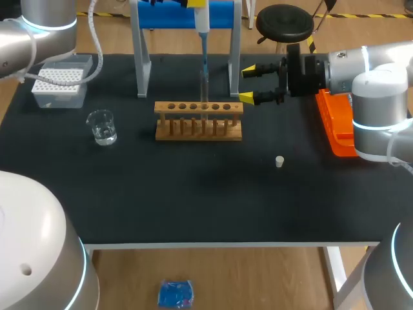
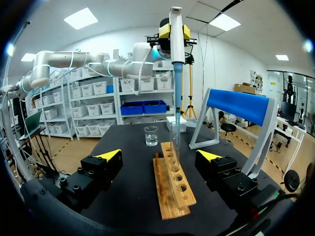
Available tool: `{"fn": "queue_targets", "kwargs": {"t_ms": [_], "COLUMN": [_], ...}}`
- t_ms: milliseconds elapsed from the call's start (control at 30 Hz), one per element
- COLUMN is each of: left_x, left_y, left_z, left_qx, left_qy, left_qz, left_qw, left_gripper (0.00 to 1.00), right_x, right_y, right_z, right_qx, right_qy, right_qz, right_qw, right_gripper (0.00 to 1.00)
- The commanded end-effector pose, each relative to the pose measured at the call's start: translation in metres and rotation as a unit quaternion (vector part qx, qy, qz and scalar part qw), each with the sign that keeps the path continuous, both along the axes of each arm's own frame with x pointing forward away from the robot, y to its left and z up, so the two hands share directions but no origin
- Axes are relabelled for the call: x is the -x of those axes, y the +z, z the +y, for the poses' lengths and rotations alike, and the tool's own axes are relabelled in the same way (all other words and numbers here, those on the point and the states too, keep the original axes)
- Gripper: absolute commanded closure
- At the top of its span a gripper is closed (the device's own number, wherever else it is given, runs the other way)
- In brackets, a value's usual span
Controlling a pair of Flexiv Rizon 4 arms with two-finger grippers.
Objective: Invert the test tube, pick up the pipette, mount the tip to pipette, aspirate from beaker and dispense into the tube, eject the tip, return the pipette, and cap with the stopper.
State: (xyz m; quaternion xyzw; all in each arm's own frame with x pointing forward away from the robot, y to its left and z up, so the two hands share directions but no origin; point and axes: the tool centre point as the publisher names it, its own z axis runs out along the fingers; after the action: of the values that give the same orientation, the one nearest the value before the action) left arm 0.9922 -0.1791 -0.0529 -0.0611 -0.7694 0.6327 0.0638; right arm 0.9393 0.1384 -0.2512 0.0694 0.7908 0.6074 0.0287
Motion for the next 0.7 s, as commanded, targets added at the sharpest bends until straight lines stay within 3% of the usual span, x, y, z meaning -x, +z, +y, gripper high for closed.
{"fn": "queue_targets", "kwargs": {"t_ms": [33, 700], "left_x": [0.0036, 0.0106], "left_y": [0.0002, -0.0003], "left_z": [-0.0008, -0.0001], "left_qx": [-0.003, -0.007], "left_qy": [0.004, 0.014], "left_qz": [-0.001, -0.015], "left_qw": [1.0, 1.0], "left_gripper": [1.0, 1.0], "right_x": [0.0003, 0.0003], "right_y": [-0.0002, -0.0002], "right_z": [-0.0001, -0.0001], "right_qx": [0.001, 0.001], "right_qy": [0.0, 0.0], "right_qz": [0.0, 0.0], "right_qw": [1.0, 1.0], "right_gripper": [0.0, 0.0]}}
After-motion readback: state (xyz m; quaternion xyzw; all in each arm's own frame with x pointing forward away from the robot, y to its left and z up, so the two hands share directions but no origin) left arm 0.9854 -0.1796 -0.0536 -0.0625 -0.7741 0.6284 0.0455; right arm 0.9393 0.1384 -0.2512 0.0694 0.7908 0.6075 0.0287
